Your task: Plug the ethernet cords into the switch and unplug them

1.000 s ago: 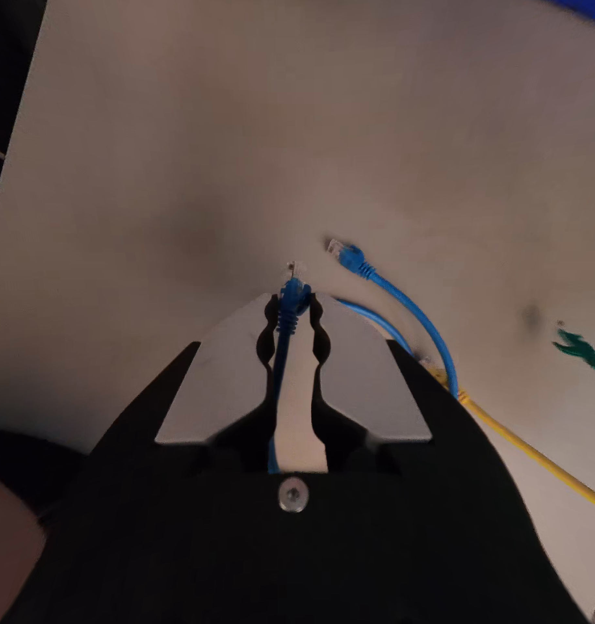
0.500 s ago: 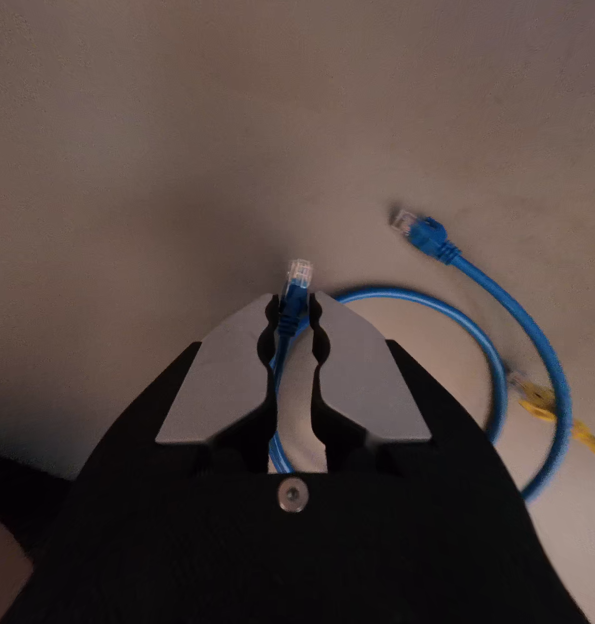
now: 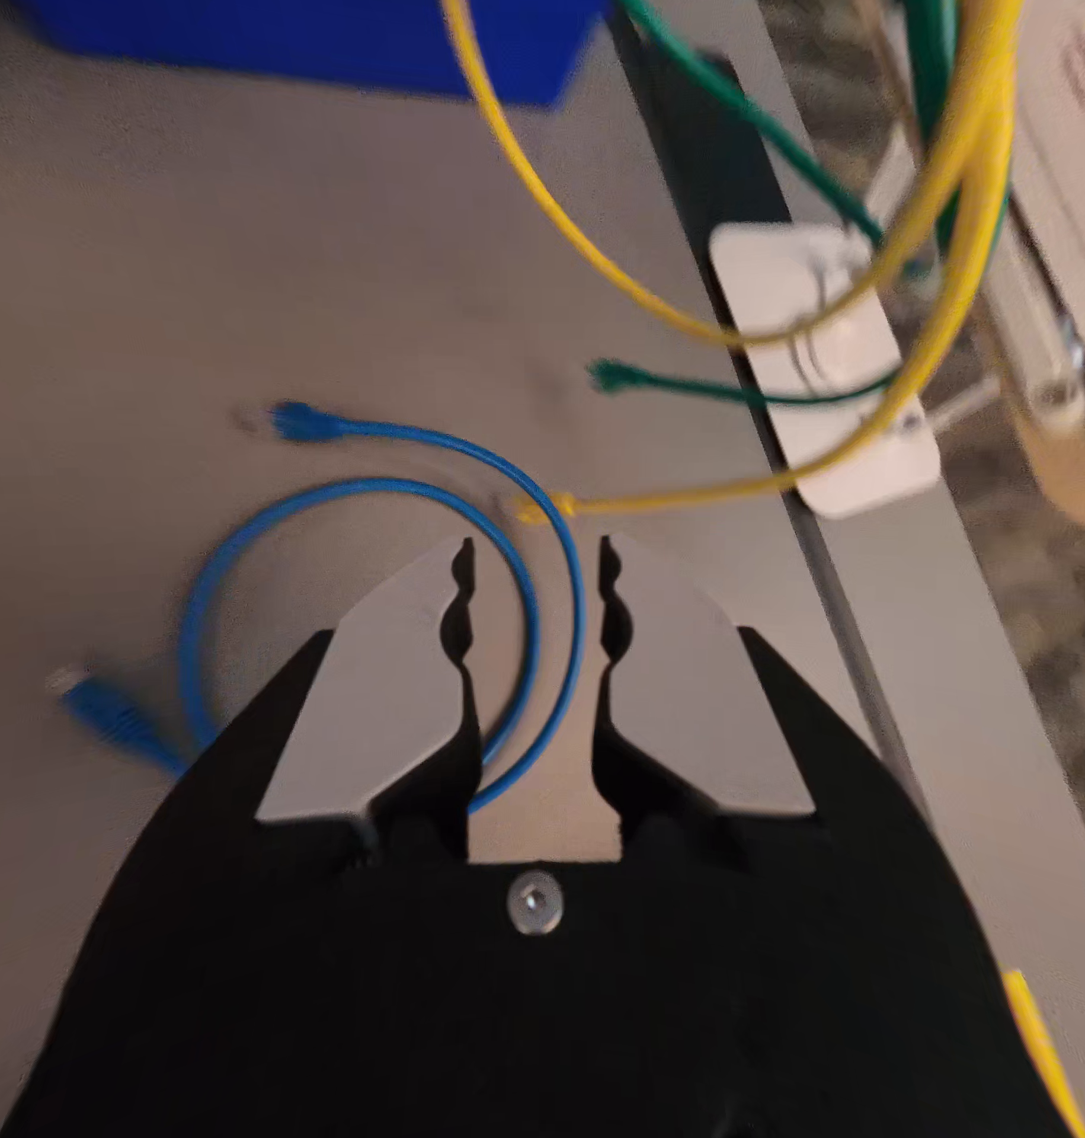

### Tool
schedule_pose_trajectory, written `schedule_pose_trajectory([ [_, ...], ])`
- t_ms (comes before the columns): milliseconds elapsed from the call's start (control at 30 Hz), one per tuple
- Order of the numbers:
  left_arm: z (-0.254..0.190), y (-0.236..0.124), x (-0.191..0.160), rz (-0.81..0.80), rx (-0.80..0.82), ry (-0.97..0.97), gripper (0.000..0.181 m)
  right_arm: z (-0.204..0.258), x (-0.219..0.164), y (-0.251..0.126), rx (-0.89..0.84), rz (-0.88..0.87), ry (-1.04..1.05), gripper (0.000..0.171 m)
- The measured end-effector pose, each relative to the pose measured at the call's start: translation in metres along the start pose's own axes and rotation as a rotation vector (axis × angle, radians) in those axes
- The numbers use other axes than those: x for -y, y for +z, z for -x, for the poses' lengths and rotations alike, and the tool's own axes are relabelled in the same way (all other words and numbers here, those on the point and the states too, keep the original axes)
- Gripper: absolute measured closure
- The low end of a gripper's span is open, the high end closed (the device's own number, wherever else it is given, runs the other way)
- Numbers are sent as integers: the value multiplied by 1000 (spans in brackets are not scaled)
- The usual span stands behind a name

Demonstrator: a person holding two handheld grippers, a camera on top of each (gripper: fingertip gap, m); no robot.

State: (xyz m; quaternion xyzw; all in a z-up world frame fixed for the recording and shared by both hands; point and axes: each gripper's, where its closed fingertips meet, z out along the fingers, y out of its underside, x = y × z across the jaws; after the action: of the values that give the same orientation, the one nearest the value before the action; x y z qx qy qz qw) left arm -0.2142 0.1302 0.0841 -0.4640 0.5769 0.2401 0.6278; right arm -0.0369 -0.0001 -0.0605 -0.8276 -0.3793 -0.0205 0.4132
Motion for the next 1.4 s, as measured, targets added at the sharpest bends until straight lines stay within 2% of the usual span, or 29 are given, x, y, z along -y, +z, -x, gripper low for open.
schedule_pose_trajectory([
  [33,0,0,0,1,1,-1,148,-7,-10,12,-35,35,57,122],
  [133,-1,1,0,1,-3,3,148,-9,-43,49,-33,151,229,115],
  [233,-4,1,3,-2,-8,14,148,-2,-69,67,10,229,247,117],
  [267,-4,1,5,-5,-8,17,148,3,-74,70,45,237,254,126],
  [333,-5,1,8,-14,-10,19,148,23,-68,71,193,171,323,159],
  [433,-7,1,12,-20,-14,26,148,55,-60,61,437,171,391,163],
  [500,-8,2,12,-19,-16,30,147,82,-55,50,578,198,271,164],
  [567,-8,2,12,-18,-15,30,147,110,-33,29,682,89,29,164],
  [600,-7,2,11,-17,-14,29,147,114,-16,18,678,21,-43,165],
  [700,-4,1,9,-14,-8,22,147,96,28,-23,519,-78,-129,164],
  [767,-2,0,8,-15,-4,16,147,75,48,-60,348,-141,-184,165],
  [933,-2,-2,11,-17,-3,21,147,11,62,-177,-130,-253,-145,165],
  [1033,-5,-2,14,-20,-7,32,147,-28,29,-247,-426,-234,-54,165],
  [1167,-9,-2,20,-28,-12,48,147,-61,-35,-307,-637,-216,74,164],
  [1233,-12,-2,24,-34,-15,60,147,-72,-64,-319,-683,-206,112,164],
  [1400,-21,-2,35,-49,-26,88,147,-80,-117,-308,-638,-134,159,164],
])
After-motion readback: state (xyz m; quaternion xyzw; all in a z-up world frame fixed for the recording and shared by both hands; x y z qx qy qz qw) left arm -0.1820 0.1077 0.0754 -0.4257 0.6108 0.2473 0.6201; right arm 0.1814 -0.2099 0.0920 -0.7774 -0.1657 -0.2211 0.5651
